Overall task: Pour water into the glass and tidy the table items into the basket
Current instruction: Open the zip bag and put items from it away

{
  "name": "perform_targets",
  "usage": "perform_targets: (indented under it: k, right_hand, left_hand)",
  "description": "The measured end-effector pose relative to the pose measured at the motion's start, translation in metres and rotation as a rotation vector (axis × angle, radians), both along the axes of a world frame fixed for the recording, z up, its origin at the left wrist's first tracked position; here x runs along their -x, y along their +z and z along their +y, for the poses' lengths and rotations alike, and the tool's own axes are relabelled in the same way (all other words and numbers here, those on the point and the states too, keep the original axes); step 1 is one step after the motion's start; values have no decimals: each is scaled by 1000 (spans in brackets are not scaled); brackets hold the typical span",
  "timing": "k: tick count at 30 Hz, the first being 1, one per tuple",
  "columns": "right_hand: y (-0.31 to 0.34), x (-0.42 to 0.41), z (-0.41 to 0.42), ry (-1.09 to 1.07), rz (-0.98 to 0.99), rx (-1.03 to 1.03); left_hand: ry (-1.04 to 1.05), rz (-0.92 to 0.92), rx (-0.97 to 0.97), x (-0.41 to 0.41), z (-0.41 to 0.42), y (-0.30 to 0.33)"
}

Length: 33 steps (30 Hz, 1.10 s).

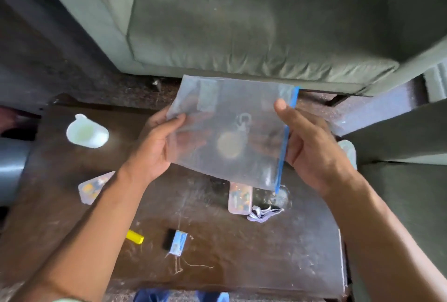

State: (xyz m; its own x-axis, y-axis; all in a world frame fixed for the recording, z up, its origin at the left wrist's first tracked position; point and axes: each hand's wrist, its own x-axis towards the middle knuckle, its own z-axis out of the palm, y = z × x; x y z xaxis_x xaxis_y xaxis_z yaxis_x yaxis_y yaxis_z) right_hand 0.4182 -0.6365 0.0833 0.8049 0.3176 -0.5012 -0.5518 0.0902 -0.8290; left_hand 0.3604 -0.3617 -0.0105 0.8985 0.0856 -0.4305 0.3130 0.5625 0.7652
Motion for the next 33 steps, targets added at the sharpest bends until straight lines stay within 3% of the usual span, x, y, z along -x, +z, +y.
perform_targets:
  k: [8, 14, 24, 33]
  right_hand:
    - [-14, 2, 103, 217, -117, 311]
    - [-21, 25, 206, 328, -124, 259]
    - [-29, 80, 389, 333, -12, 13]
    - [-34, 126, 560, 350, -33, -17]
  left_hand:
    - [158, -44, -90, 60, 101, 9]
    - [251, -70, -190, 122, 188, 7]
    - [877, 54, -786, 196, 336, 50]
    - [795, 83, -1301, 242, 420, 66]
